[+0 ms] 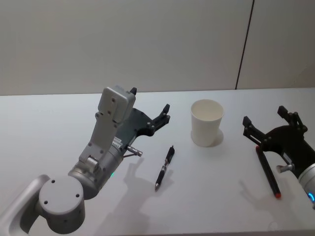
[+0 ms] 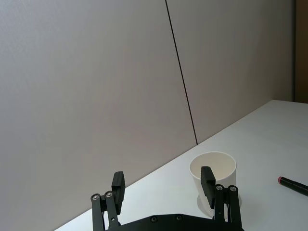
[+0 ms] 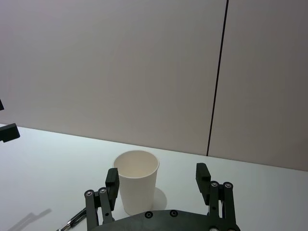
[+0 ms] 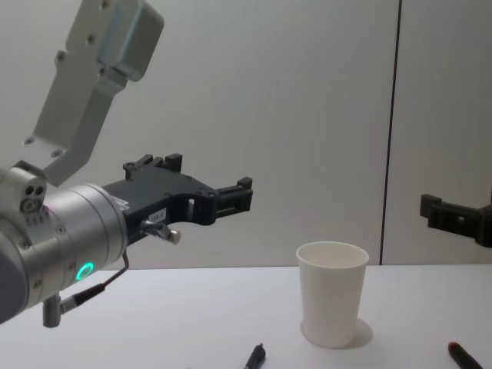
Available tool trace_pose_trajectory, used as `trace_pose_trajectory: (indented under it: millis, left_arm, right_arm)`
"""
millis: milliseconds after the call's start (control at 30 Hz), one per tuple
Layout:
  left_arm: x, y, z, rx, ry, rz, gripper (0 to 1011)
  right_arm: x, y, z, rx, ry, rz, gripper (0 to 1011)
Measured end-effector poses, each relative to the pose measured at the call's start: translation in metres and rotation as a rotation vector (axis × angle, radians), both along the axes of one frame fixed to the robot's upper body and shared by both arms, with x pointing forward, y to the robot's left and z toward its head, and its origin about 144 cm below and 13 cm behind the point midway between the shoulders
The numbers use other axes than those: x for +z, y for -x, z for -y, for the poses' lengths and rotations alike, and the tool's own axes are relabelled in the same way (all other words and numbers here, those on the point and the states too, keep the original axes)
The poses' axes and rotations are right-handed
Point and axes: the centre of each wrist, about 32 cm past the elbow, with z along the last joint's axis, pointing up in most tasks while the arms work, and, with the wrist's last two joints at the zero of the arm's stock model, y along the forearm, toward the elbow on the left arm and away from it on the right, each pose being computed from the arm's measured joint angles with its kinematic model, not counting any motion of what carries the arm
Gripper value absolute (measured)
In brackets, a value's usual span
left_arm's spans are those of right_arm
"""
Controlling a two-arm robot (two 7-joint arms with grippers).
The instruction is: Place the pen into the pen holder.
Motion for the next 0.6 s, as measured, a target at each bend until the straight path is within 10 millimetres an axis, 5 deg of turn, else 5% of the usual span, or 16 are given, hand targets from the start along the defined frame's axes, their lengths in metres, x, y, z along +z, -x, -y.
trace_pose_trajectory:
  millis: [600]
  left_arm:
    - [0.0000,0.0000,0.0000,0.000,0.000,0.000,1000]
  right_arm:
    - [0.0000,0.0000,0.0000,0.000,0.000,0.000,1001]
